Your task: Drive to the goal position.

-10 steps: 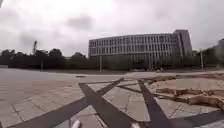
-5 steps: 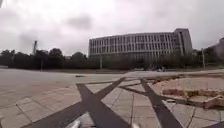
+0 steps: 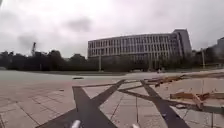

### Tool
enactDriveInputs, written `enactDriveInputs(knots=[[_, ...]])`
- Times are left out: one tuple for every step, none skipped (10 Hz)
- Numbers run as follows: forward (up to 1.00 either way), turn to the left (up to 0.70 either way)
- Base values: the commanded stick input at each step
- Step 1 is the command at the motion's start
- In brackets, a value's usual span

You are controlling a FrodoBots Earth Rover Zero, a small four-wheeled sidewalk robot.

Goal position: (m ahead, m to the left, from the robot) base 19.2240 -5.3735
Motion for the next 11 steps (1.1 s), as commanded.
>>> enactDriveInputs(knots=[[0.70, -0.11], [0.70, -0.01], [0.70, 0.00], [0.70, 0.00], [0.70, 0.00], [0.70, 0.00], [0.70, 0.00], [0.70, 0.00], [0.70, 0.00], [0.70, 0.00], [0.70, 0.00]])
